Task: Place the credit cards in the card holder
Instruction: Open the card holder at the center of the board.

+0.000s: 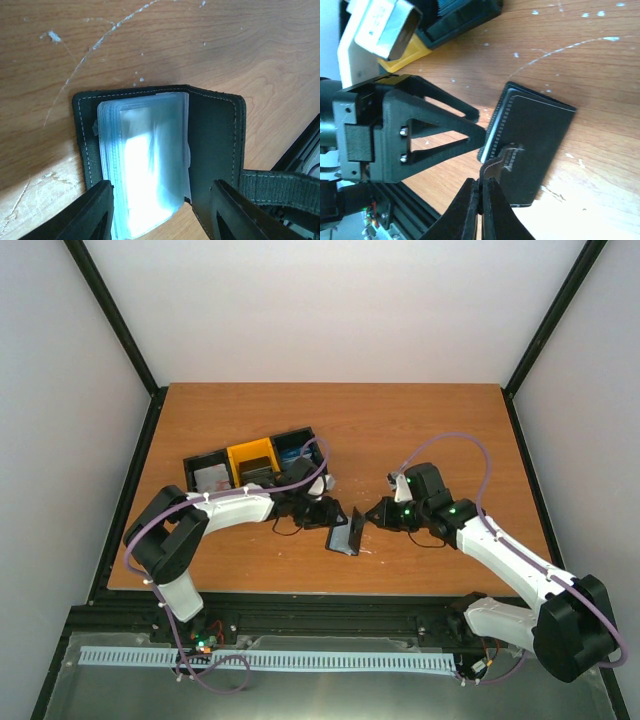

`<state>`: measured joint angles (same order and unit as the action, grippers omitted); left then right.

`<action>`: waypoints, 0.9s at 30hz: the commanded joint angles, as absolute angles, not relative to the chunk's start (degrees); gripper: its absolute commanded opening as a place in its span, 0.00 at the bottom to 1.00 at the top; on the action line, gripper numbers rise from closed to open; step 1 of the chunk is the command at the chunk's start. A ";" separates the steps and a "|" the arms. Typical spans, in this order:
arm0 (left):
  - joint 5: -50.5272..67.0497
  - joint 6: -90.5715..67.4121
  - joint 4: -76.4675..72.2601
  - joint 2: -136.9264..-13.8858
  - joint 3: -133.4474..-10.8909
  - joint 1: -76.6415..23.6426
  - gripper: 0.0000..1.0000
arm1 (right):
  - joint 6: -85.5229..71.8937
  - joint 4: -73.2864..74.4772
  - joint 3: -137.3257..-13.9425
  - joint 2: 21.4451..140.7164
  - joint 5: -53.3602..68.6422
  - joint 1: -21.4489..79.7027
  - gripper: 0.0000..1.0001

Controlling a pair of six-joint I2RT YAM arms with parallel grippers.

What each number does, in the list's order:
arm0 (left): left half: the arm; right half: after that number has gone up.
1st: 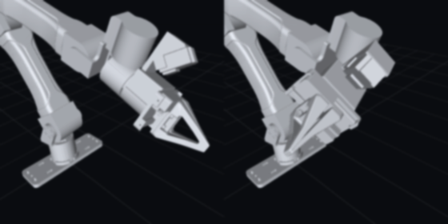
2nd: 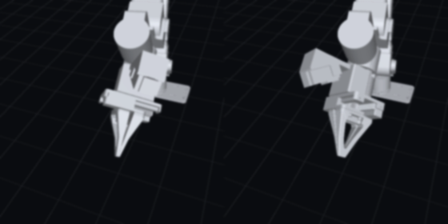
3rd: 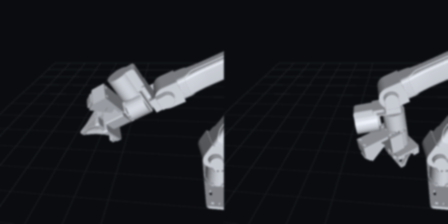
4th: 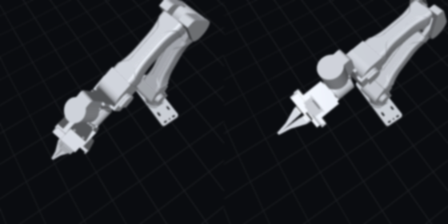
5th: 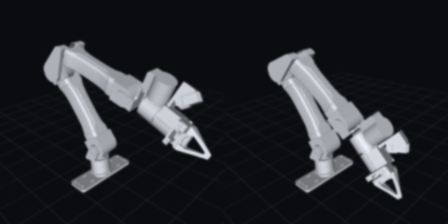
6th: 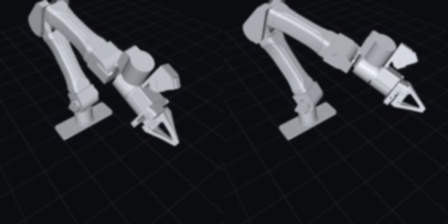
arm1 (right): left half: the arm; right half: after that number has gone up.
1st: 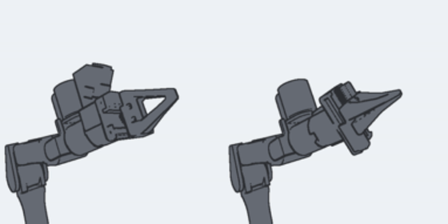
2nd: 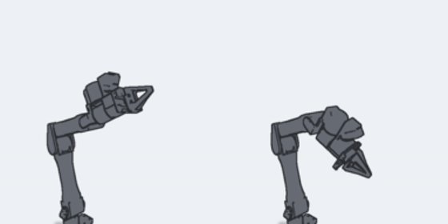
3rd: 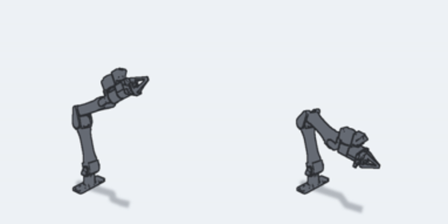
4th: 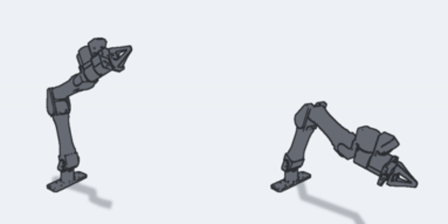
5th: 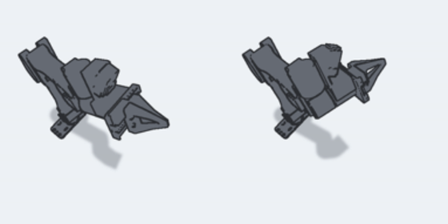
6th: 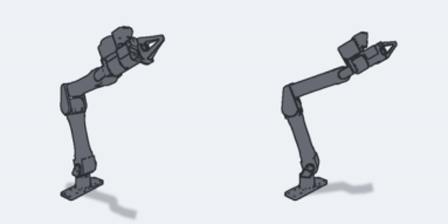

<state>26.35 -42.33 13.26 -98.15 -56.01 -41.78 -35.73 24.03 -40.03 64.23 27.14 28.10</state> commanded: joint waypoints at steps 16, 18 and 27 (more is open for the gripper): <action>26.17 -41.40 10.65 -97.34 -53.98 -41.30 0.52 | -39.05 45.06 -44.41 65.56 -9.01 28.40 0.36; 26.29 -41.46 11.08 -98.10 -54.10 -41.29 0.46 | -39.12 45.40 -46.68 65.09 -10.72 29.90 0.37; 26.76 -42.69 10.58 -98.40 -53.14 -41.31 0.22 | -40.48 44.71 -53.55 75.47 -8.37 40.28 0.54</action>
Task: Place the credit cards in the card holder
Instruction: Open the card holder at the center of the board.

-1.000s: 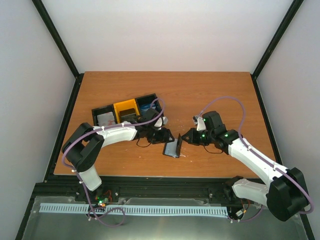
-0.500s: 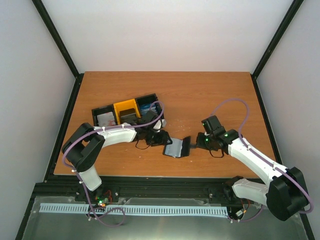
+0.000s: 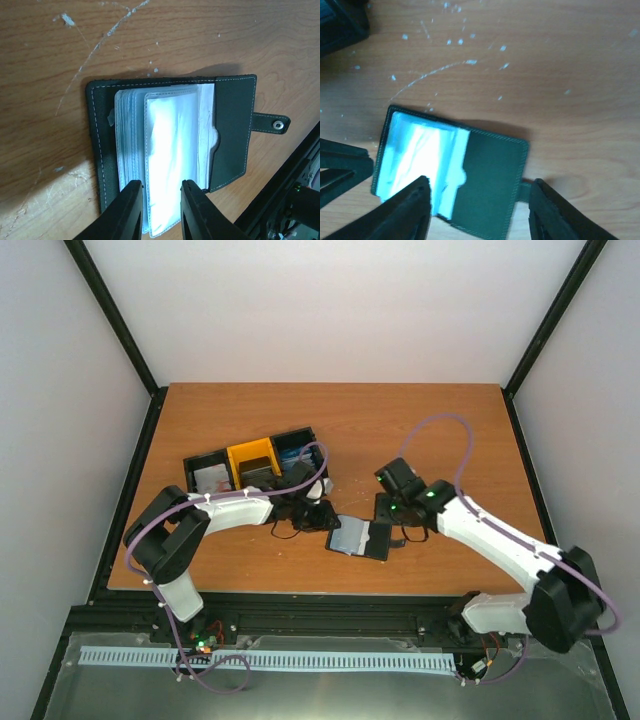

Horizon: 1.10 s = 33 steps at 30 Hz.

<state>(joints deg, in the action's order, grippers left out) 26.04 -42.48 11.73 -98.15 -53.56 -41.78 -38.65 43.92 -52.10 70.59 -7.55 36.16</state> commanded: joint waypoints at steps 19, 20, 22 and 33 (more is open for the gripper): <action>28.47 -45.48 7.80 -100.31 -47.72 -40.87 0.04 | -42.78 38.53 -60.45 93.95 -5.70 48.60 0.86; 28.30 -45.69 8.34 -100.55 -47.72 -40.80 0.04 | -43.03 38.50 -60.73 94.78 -6.04 48.87 0.86; 28.33 -46.01 8.78 -101.08 -47.58 -40.57 0.04 | -43.74 38.18 -60.67 95.89 -6.71 49.33 0.87; 29.54 -46.56 8.79 -102.07 -46.08 -39.97 0.03 | -44.59 34.17 -58.17 98.29 -8.95 50.53 0.88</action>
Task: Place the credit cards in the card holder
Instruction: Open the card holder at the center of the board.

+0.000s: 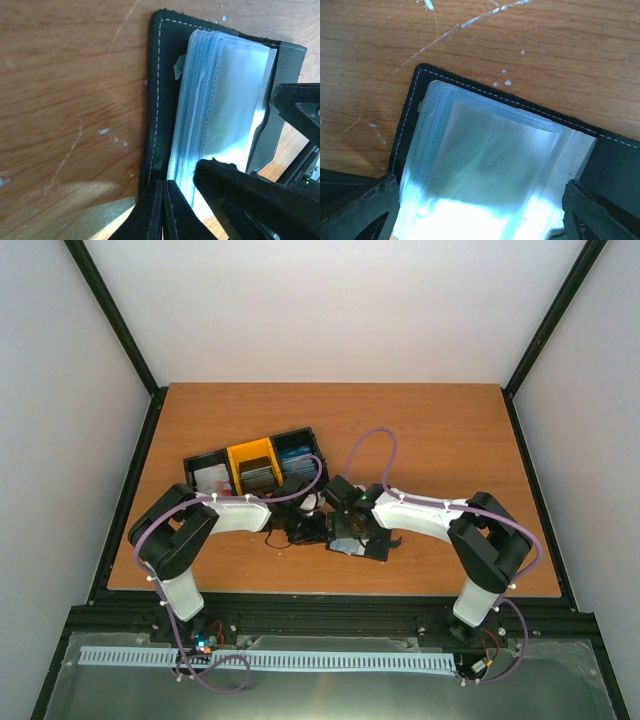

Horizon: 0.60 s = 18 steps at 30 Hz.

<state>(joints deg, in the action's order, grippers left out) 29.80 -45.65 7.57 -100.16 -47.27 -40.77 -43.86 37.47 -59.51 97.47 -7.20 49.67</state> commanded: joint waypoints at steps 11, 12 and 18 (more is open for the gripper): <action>30.15 -47.25 10.37 -102.65 -44.83 -39.24 0.01 | -45.31 35.01 -57.78 101.67 -12.88 50.62 0.90; 30.21 -47.35 10.37 -102.80 -44.83 -39.20 0.01 | -45.53 35.45 -57.83 101.98 -13.29 50.62 0.90; 30.15 -47.55 10.51 -103.03 -44.80 -39.01 0.01 | -46.41 37.57 -56.07 97.04 -15.98 50.97 0.89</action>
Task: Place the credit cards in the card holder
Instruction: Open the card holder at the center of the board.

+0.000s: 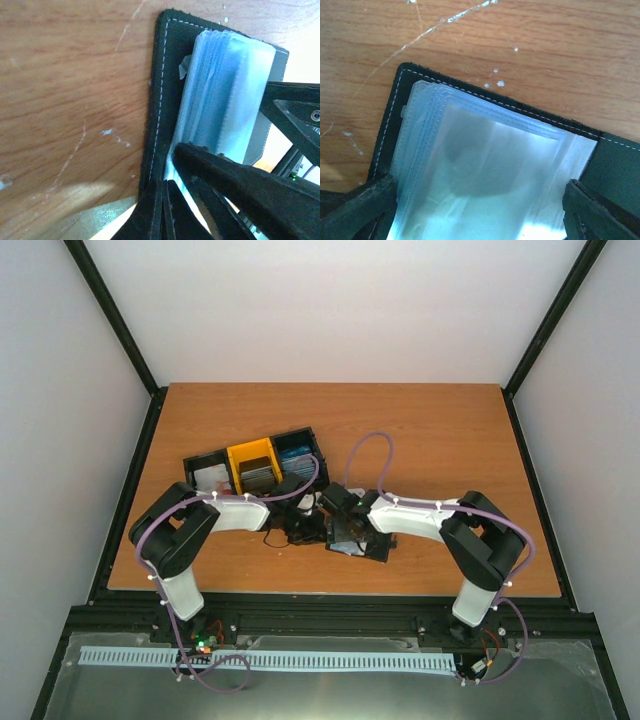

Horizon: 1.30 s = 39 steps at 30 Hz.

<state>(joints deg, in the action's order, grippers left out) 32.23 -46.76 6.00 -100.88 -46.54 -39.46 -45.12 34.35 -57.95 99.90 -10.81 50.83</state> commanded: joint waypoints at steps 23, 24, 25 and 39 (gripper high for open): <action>30.67 -47.31 9.67 -102.67 -44.07 -39.02 0.01 | -48.42 39.86 -52.77 91.10 -15.95 50.93 0.91; 30.72 -47.37 9.65 -102.58 -43.98 -38.97 0.01 | -48.69 40.46 -52.93 91.04 -16.43 50.97 0.91; 30.66 -47.34 9.62 -102.57 -43.88 -38.96 0.01 | -49.22 41.51 -53.29 90.99 -17.23 50.93 0.91; 30.06 -45.89 10.21 -101.93 -44.47 -39.02 0.02 | -44.61 31.75 -49.82 84.27 -10.09 50.76 0.92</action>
